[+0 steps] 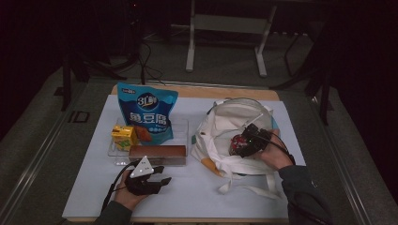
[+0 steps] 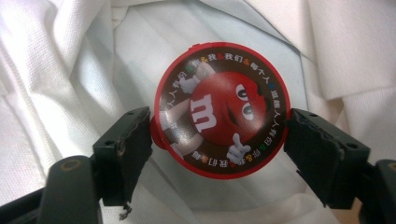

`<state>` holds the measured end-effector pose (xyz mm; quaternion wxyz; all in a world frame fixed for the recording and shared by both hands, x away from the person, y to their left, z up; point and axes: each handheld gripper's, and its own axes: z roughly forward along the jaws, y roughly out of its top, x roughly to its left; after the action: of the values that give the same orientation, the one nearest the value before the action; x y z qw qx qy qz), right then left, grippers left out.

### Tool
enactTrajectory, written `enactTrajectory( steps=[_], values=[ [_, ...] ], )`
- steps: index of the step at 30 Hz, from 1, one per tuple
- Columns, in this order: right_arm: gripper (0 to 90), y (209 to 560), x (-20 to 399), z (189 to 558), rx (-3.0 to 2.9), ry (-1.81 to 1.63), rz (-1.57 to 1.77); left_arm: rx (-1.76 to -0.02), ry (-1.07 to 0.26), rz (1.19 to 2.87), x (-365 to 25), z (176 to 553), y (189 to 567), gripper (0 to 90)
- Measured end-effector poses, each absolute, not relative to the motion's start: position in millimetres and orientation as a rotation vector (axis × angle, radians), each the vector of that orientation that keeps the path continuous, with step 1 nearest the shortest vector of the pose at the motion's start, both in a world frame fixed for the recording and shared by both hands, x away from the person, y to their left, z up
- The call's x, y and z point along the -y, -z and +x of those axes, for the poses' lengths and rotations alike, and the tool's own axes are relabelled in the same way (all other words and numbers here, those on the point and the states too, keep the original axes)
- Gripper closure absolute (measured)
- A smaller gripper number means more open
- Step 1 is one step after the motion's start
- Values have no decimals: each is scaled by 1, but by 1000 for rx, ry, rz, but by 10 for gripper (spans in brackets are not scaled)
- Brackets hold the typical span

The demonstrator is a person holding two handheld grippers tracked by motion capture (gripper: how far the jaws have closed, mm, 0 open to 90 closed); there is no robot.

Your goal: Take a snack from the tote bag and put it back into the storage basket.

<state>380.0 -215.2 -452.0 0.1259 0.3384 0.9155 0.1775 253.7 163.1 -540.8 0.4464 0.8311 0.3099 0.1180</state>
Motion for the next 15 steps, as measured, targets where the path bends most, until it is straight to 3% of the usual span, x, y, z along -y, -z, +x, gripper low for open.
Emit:
enactTrajectory(
  steps=[10, 15],
  values=[
    [183, 459, 203, 390, -2701, -426, 859, -767, -294, 2059, -163, 253, 541, 466],
    [232, 462, 205, 398, -2752, -466, 897, -766, -292, 2059, -163, 254, 541, 466]
  ],
)
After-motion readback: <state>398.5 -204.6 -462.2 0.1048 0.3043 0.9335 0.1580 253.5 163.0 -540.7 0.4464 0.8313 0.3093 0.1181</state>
